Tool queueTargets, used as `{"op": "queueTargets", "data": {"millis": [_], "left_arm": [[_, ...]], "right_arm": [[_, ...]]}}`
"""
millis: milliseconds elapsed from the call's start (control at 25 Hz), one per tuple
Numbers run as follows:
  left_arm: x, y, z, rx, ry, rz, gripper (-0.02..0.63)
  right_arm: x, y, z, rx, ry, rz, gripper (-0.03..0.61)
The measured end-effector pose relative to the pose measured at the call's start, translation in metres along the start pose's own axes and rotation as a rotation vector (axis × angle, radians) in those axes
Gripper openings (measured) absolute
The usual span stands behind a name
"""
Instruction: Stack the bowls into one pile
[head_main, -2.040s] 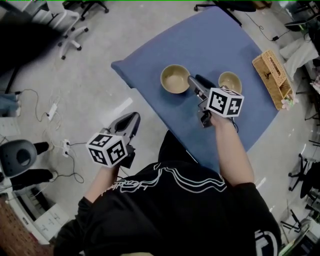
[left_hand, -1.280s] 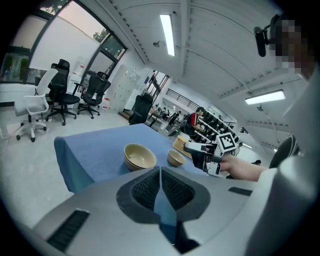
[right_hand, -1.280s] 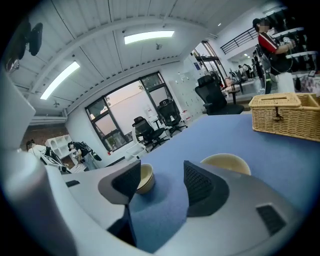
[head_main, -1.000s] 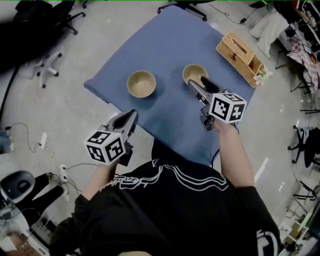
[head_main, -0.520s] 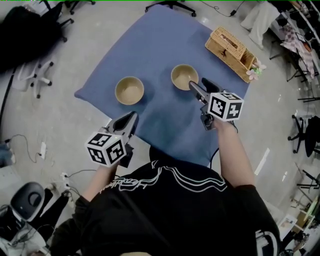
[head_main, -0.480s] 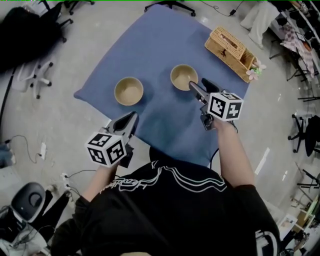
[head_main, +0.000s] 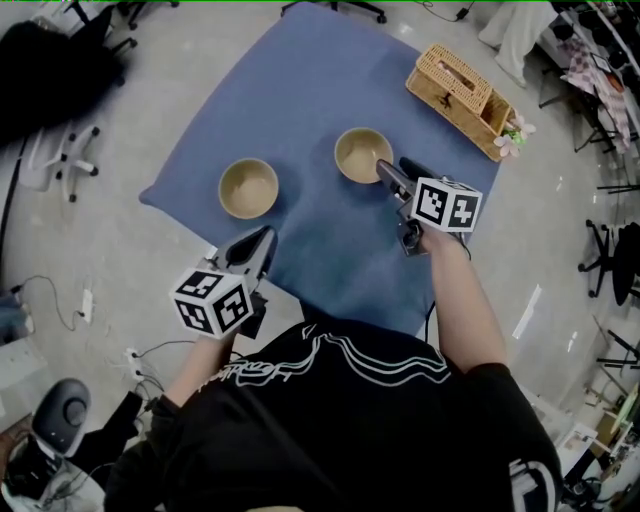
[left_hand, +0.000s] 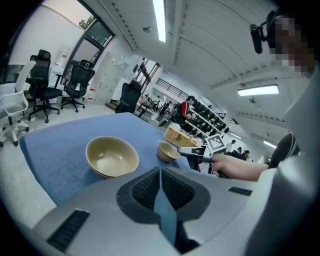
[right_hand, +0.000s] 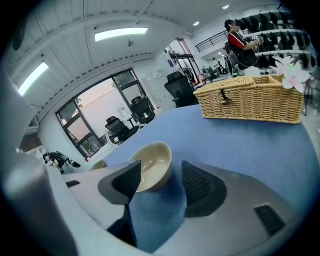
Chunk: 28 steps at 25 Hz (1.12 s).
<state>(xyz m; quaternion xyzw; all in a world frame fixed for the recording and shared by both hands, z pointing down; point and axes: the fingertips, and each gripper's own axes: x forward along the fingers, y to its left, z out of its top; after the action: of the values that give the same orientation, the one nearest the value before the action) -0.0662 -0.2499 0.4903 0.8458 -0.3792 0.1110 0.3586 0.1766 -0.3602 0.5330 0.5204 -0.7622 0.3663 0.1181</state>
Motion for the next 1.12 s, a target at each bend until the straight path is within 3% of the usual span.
{"op": "queueTargets", "data": {"millis": [240,880,1120], "left_arm": [[0.001,0.005,0.0,0.003,-0.003,0.008,0.032],[-0.011,0.018,-0.012,-0.008,-0.02,0.017,0.032],[-0.027,0.024,-0.018,-0.024,-0.013,0.035,0.032]], "right_arm": [[0.011,-0.009,-0.005,0.089,0.004,-0.015,0.257],[0.015,-0.013,-0.01,0.194,-0.039,-0.072,0.071],[0.012,-0.011,-0.008,0.213,-0.062,-0.107,0.047]]}}
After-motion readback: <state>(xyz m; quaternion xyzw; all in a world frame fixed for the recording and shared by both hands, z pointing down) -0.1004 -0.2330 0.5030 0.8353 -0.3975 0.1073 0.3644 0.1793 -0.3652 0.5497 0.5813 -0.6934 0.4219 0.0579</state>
